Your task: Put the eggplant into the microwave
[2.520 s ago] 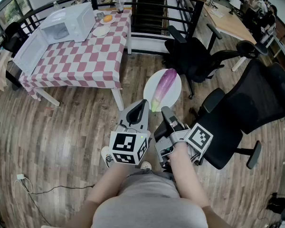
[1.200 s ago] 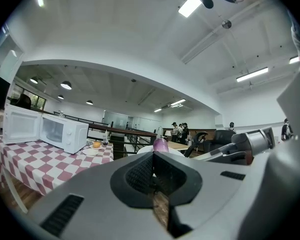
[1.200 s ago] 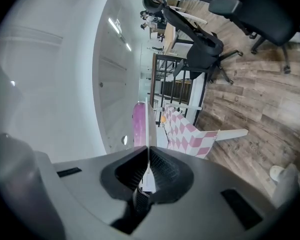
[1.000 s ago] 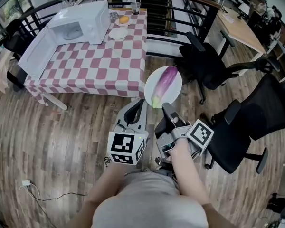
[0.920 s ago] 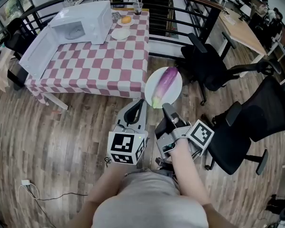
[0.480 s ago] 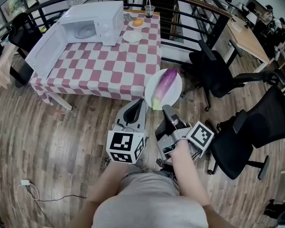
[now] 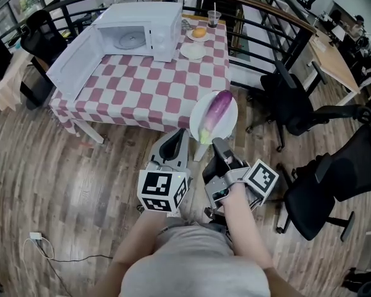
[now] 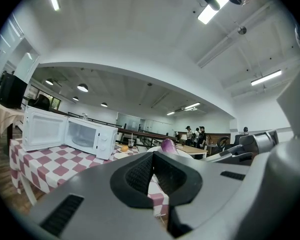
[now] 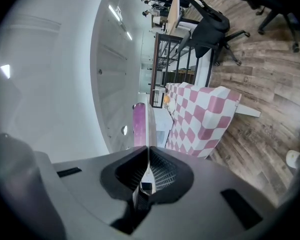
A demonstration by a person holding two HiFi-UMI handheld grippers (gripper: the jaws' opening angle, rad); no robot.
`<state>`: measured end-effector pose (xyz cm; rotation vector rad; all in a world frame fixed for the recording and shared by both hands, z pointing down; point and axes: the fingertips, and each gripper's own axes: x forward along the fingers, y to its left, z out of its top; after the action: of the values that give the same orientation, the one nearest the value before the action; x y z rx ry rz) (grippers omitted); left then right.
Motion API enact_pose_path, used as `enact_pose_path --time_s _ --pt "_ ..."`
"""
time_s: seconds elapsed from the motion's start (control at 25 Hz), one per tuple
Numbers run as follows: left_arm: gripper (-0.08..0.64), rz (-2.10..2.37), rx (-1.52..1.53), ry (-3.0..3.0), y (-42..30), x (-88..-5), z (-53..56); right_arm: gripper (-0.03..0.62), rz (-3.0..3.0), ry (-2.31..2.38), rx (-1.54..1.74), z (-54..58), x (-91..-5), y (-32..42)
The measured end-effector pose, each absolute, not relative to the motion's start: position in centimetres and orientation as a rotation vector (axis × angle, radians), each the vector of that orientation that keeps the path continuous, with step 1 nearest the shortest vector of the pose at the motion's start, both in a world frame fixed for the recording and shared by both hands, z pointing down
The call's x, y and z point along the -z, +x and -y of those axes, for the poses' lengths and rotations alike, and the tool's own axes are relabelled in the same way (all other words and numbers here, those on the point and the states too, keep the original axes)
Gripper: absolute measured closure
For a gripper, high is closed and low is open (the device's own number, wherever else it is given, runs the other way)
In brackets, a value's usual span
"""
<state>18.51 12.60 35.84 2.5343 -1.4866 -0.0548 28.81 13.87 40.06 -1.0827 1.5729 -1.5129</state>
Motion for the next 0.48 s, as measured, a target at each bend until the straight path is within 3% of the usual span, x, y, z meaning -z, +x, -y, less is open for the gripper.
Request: enact_pose_path --time_s 0.48 --pt "0.555 1.579 0.088 2.459 12.2 -36.3 -11.2 0.558 -1.616 -1.042 1.559 -11.7 -40.4 23.2"
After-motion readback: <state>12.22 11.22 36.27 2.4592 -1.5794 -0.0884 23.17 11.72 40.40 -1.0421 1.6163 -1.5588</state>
